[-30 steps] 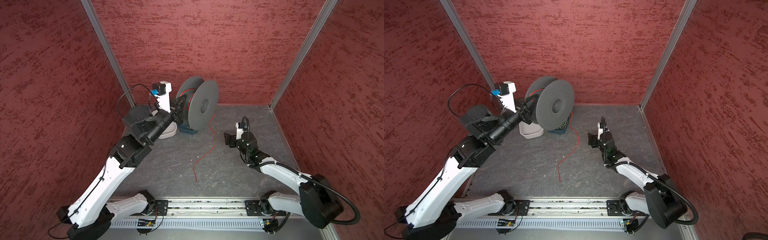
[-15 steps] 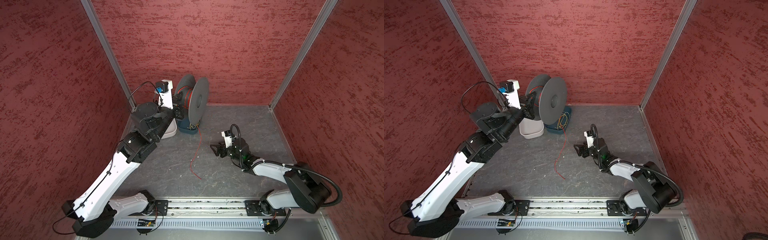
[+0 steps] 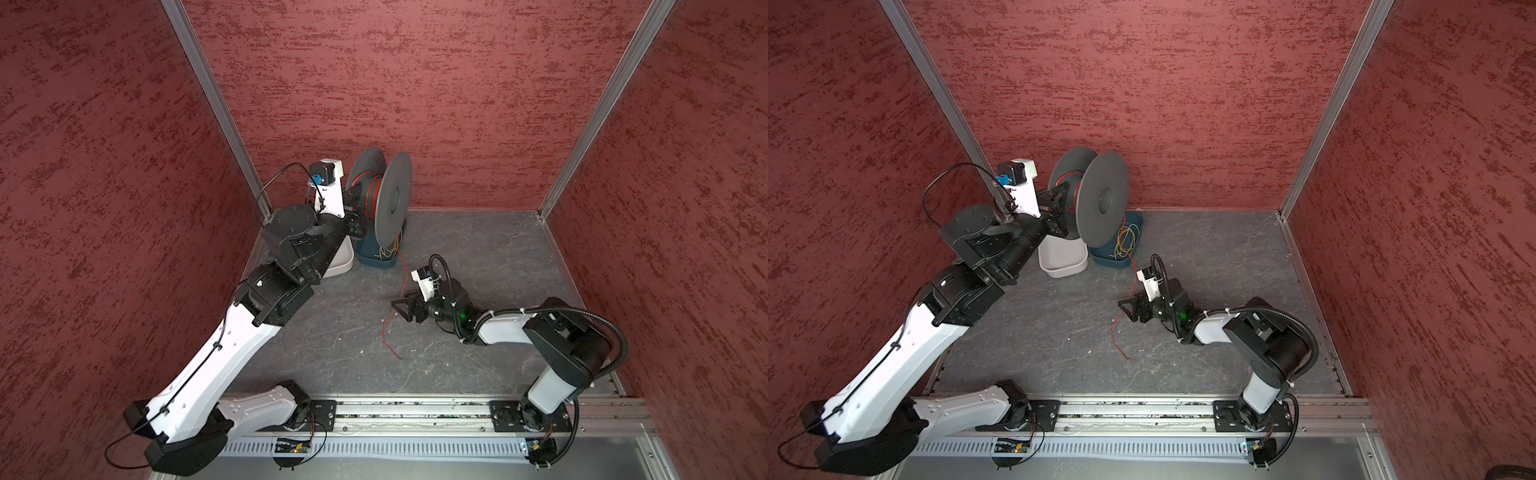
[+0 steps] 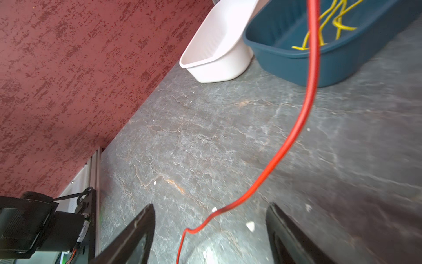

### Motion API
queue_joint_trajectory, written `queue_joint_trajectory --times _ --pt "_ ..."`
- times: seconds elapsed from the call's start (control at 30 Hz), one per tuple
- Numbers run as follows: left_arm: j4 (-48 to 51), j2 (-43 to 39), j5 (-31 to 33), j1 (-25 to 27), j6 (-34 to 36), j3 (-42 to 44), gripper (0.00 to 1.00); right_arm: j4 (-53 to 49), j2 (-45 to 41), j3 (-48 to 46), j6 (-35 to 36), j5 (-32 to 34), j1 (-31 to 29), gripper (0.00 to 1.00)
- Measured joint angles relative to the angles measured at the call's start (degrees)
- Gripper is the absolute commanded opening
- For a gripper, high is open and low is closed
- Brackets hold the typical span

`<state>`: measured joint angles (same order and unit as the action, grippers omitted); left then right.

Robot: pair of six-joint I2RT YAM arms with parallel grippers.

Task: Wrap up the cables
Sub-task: 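Lower the right gripper and grasp the red cable near the spool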

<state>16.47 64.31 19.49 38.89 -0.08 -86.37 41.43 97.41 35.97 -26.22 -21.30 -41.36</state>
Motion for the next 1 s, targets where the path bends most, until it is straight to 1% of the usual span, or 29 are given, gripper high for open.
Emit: queue_joint_trajectory --times 0.1,0.23,0.3,0.33,0.37,0.4,0.43,0.47,0.57,0.63,0.77,0.8,1.0 --pt "-0.04 0.04 0.11 0.00 -0.02 0.24 0.00 0.90 3.34 2.21 -1.49 0.07 -0.81 0.60" --pt "0.00 0.33 0.31 0.00 -0.04 0.24 0.00 1.68 7.39 4.50 -3.54 0.44 -1.60 0.44" --pt "0.02 0.63 0.55 0.00 -0.07 0.24 0.00 1.90 8.68 5.05 -4.26 0.74 -1.95 0.33" --pt "0.04 0.79 0.59 0.00 -0.07 0.24 0.00 1.92 9.14 5.27 -4.55 0.83 -2.10 0.32" --pt "0.11 1.01 0.74 0.00 -0.07 0.24 0.00 1.86 9.44 5.53 -4.66 1.01 -2.27 0.35" --pt "0.24 1.29 0.79 0.00 -0.09 0.24 0.00 1.62 9.46 5.77 -4.68 1.27 -2.38 0.40" --pt "0.33 1.44 0.81 0.00 -0.09 0.24 0.00 1.27 9.44 6.01 -4.35 1.79 -2.45 0.48" --pt "0.55 1.70 0.81 0.00 -0.11 0.24 0.00 0.76 9.33 6.25 -3.76 2.69 -2.47 0.52" --pt "1.55 1.99 0.81 0.00 -0.28 0.24 0.00 -1.53 7.48 5.81 -2.23 6.19 -2.49 0.53" --pt "2.16 1.99 0.81 0.00 -0.35 0.24 0.00 -3.10 5.51 5.49 -1.18 7.85 -2.45 0.57" --pt "2.21 1.90 0.70 0.00 -0.72 0.24 0.00 -6.71 4.50 7.82 0.46 9.99 -2.19 0.72" --pt "2.21 1.81 0.59 0.00 -0.76 0.24 0.00 -7.65 4.61 8.66 0.85 10.64 -2.12 0.74" --pt "2.82 1.16 0.37 0.02 -1.38 0.24 0.00 -10.10 4.57 10.21 2.99 15.78 -1.14 0.80"
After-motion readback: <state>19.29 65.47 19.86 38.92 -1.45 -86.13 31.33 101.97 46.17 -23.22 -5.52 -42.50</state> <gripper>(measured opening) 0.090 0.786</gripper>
